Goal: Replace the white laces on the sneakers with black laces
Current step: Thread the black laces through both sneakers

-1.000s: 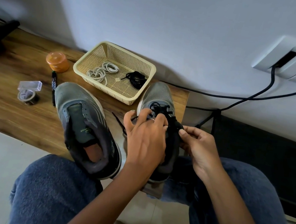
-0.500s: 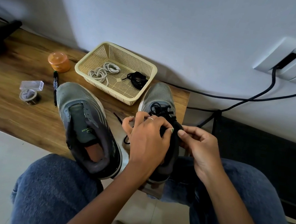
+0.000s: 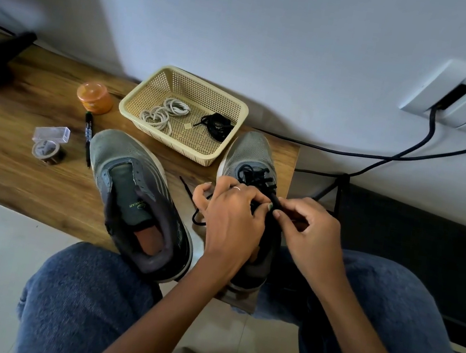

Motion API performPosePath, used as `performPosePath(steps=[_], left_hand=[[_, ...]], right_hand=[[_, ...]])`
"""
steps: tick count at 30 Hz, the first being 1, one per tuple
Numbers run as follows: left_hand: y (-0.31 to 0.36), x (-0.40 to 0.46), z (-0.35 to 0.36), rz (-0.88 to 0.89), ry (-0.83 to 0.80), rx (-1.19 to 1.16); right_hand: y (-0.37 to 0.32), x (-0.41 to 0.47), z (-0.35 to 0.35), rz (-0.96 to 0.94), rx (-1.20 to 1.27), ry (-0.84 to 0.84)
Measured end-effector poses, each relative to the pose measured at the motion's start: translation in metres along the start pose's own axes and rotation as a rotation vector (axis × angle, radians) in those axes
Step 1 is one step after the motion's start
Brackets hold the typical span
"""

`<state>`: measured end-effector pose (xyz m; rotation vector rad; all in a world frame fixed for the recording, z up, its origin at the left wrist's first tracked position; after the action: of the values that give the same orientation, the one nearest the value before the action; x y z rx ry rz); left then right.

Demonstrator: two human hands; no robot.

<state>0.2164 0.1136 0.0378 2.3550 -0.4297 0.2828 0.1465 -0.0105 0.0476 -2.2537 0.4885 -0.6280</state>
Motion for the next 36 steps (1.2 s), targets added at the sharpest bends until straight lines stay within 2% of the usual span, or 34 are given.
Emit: performPosePath(steps=[6,8,12,14,17,21,26,33,36], left_hand=[[-0.004,0.0,0.003,0.013,-0.015,-0.042],[-0.002,0.003,0.0,0.032,-0.006,-0.047],[0.002,0.007,-0.002,0.08,-0.01,-0.025],[0.002,0.006,0.0,0.108,-0.01,0.019],[0.004,0.004,0.001,0.133,0.0,0.06],[0.001,0.003,0.004,0.132,-0.032,0.026],[-0.002,0.0,0.008,-0.024,-0.153,-0.058],[-0.011,-0.004,0.014,-0.231,-0.203,-0.206],[-0.011,-0.003,0.014,-0.239,-0.164,-0.285]], right_hand=[[-0.005,-0.005,-0.001,-0.062,0.003,0.032],[0.001,-0.008,-0.003,0.042,0.087,0.071],[0.036,-0.01,0.007,0.426,0.305,0.091],[0.04,-0.008,0.01,0.486,0.366,0.073],[0.035,-0.004,0.009,0.43,0.373,0.041],[0.023,0.0,0.007,0.264,0.214,0.039],[0.0,-0.001,0.007,0.059,-0.053,0.104],[0.002,-0.01,0.009,0.138,-0.048,0.133],[0.003,-0.011,0.006,0.143,-0.028,0.184]])
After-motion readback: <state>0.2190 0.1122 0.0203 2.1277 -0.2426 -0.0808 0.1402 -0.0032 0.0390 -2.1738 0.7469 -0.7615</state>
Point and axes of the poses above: each hand's wrist, its own x-axis towards the middle knuckle, its own z-axis out of the palm, y = z × x, the point moved 9 cm from there along x, towards the middle knuckle, and after that the axes turned 6 degrees about y, right-handed, at the moved point
